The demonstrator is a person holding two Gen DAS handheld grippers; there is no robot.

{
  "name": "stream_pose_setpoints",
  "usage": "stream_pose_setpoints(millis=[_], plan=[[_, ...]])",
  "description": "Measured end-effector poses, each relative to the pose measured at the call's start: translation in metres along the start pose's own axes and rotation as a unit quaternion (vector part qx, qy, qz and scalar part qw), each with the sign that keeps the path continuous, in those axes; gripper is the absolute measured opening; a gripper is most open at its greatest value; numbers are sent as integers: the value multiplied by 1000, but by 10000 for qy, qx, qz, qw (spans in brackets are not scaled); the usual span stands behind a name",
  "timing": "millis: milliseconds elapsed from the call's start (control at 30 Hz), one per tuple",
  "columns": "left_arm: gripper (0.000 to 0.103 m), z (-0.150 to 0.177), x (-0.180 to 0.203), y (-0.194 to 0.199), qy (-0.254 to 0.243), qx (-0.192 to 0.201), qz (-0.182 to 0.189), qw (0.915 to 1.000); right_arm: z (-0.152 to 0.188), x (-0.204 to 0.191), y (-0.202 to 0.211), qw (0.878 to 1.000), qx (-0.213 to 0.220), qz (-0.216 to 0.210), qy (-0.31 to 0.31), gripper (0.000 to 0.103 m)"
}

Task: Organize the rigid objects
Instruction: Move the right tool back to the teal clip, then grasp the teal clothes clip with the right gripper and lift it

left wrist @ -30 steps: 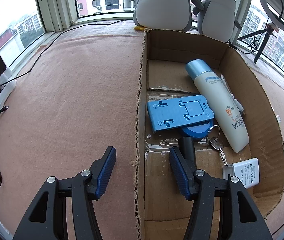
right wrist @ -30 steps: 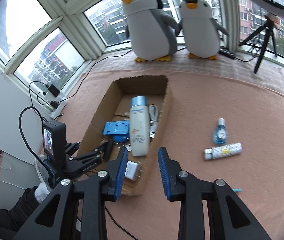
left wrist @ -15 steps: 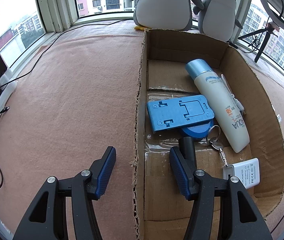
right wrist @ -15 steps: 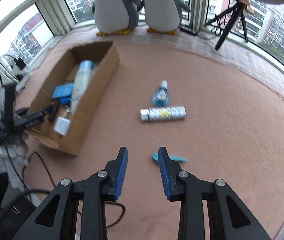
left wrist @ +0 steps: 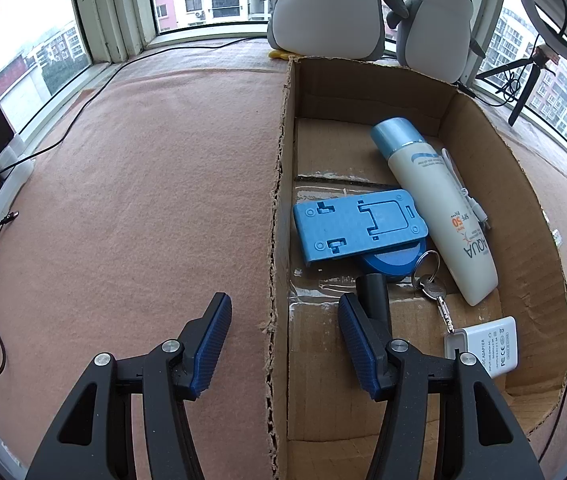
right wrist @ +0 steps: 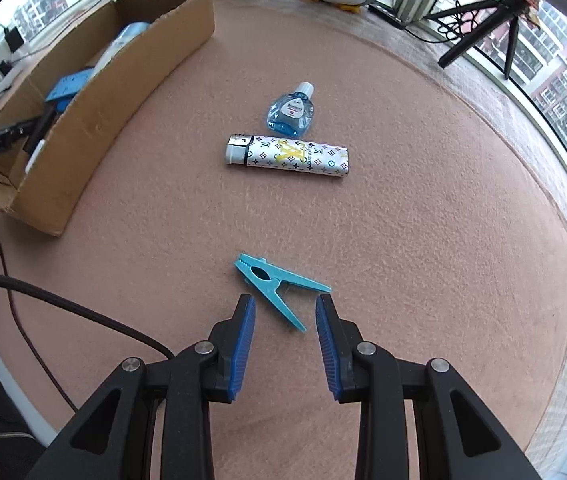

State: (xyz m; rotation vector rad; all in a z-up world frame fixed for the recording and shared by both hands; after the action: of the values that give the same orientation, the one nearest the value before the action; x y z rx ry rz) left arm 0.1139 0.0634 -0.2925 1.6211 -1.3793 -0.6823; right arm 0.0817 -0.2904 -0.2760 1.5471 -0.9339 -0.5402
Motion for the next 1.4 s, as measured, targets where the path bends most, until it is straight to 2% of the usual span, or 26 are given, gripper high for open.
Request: stream_pose_setpoints(millis=[367, 700, 1133, 1400], plan=[[60, -1, -1, -1, 23, -23, 18, 10000, -12, -6, -10, 9992, -82, 129, 362, 29], [60, -2, -1, -1, 34, -23, 19, 10000, -16, 11, -16, 9983, 19, -583, 61, 31], [60, -2, -2, -1, 23, -28, 10, 10000, -33, 13, -21, 9953, 208, -871, 355, 31], [60, -2, -1, -1, 16, -25, -9, 10000, -35, -2, -19, 9953, 189, -764, 558, 31]])
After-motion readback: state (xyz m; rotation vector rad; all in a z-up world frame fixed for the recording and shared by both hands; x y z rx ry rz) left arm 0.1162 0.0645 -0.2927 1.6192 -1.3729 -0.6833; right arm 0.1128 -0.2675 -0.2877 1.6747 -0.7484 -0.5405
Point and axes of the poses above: each gripper's, at about its wrist camera, not at the fingertips, and y roughly against the way its jaws point, x to its right, z to its underside, the point moved 8 cm from there along -y, roughly the way its jaws point, and after that the axes turned 10 degrees about y, right-handed, at the moved point
